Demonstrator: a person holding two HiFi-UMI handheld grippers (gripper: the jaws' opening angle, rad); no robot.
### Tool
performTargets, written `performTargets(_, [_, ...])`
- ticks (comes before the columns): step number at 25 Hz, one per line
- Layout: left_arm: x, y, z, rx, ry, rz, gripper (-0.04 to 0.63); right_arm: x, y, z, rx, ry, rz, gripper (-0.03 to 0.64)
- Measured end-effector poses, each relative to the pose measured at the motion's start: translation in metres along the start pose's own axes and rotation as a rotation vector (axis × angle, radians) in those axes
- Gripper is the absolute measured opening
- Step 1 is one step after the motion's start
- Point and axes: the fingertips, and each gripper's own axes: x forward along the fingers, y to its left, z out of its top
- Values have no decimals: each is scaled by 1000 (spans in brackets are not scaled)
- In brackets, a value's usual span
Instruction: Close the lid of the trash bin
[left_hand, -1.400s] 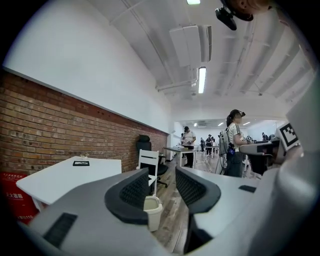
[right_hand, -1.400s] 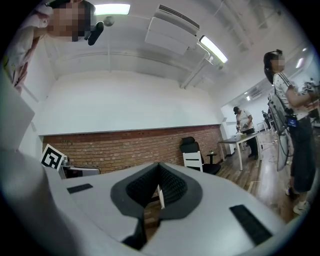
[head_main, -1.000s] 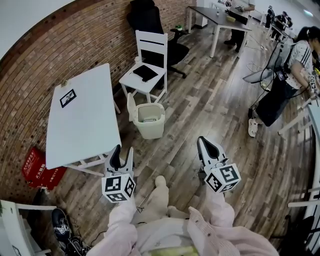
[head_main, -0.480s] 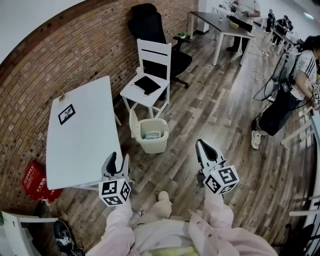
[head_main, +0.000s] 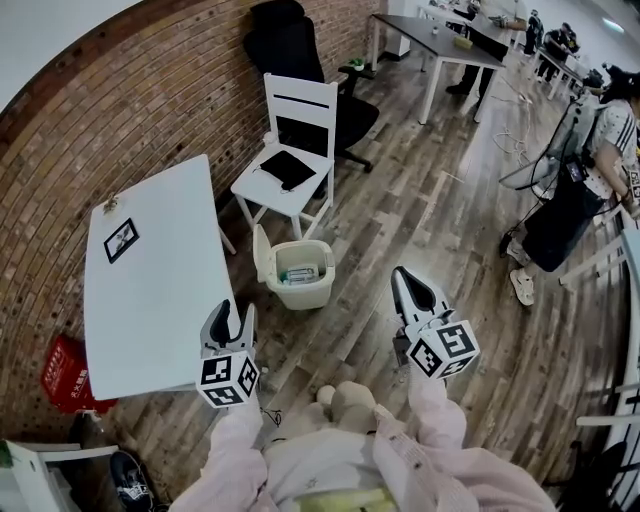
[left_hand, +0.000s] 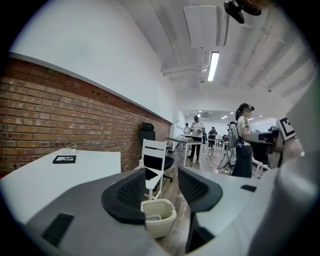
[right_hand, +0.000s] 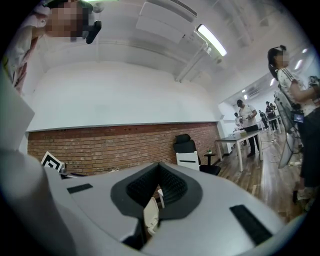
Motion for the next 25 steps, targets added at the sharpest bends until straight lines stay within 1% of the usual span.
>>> performTargets(5, [16,8,-1,-9,14,6,193,24,1,-10,-1,29,25,3])
performTargets(10, [41,15,-7,-38,42,21,193,63,0,-25,24,81,74,3])
performTargets(12, [57,17,-9,-45,54,34,192,83,-6,-30,30,96,94,3])
performTargets(15, [82,20,-6,-45,61,44,221,119,-18,-33,44,110,118,3])
performTargets(21, [132,30,-4,-53,100,76,224,190,-34,-34,64,131,185,3])
performTargets(25, [157,35,-8,-69,132,106,227,226,-46,-37,72,151,225,3])
